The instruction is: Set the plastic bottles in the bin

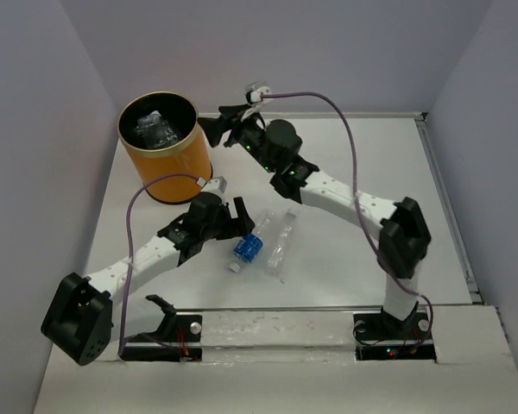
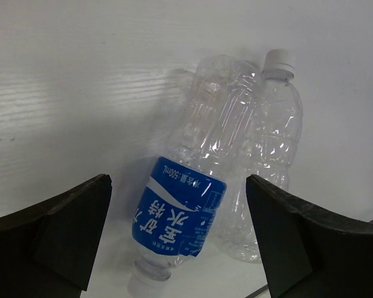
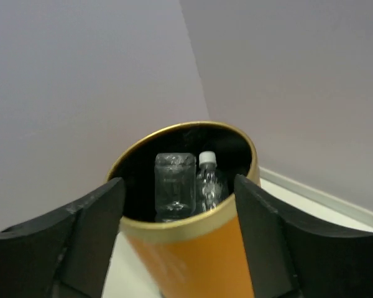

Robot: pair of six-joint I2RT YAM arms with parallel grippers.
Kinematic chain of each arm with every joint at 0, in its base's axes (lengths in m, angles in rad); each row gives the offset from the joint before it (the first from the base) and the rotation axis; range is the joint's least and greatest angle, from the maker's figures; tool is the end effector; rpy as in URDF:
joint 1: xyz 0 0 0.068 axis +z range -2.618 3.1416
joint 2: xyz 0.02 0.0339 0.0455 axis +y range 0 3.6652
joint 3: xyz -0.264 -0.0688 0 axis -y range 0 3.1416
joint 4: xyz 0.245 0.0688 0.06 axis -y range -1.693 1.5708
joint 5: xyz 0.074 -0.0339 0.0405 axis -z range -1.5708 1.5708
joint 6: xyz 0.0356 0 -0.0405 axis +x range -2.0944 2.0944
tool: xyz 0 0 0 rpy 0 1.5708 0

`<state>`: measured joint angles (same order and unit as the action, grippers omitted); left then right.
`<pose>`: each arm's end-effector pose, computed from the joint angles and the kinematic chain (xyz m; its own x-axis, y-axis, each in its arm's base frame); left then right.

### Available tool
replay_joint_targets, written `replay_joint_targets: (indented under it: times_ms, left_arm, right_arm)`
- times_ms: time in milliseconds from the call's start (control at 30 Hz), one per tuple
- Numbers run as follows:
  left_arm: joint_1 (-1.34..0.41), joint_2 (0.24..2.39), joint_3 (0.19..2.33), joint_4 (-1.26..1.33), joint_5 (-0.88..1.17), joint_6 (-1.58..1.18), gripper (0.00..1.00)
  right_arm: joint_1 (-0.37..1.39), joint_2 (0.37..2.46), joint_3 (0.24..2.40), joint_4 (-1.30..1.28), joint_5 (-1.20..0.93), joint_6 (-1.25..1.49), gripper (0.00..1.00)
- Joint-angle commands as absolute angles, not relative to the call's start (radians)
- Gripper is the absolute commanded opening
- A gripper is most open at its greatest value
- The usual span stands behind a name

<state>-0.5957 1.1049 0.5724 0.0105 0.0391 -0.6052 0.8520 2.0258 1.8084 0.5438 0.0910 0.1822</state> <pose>0.1962 -0.1346 0.2220 -0.6744 -0.2297 -0.7018 0.2493 0.8237 -0.5092 0.3263 0.3680 0.3915 0.0821 0.3679 -0.9262 -0.7196 0.6649 0.2003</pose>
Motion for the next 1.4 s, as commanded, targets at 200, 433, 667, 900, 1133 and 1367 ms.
replay_joint_targets:
  times_ms: [200, 433, 667, 900, 1133, 1367]
  left_arm:
    - [-0.634, 1.31, 0.788, 0.037, 0.092, -0.448, 0.99]
    - [-0.663, 1.492, 0.928, -0.032, 0.112, -0.374, 0.99]
    - [-0.67, 1.606, 0.975, -0.066, 0.106, -0.356, 0.95]
    - [-0.67, 1.686, 1.028, -0.087, 0.075, -0.374, 0.7]
    - [-0.663, 1.573, 1.022, -0.106, 0.011, -0.39, 0.62]
    - [-0.601, 1.398, 1.04, -0.129, -0.054, -0.408, 0.62]
  right_arm:
    - [0.735, 1.386, 1.018, 0.279, 0.133, 0.488, 0.27]
    - [0.655, 1.111, 0.671, 0.112, 0.06, 0.569, 0.79]
    - [0.634, 1.109, 0.552, 0.094, -0.07, 0.612, 0.95]
    - [0.603, 1.288, 0.58, 0.193, -0.176, 0.646, 0.97]
    - [0.572, 1.475, 0.629, 0.302, -0.308, 0.692, 0.99]
    - [0.572, 1.583, 0.637, 0.414, -0.409, 0.745, 1.0]
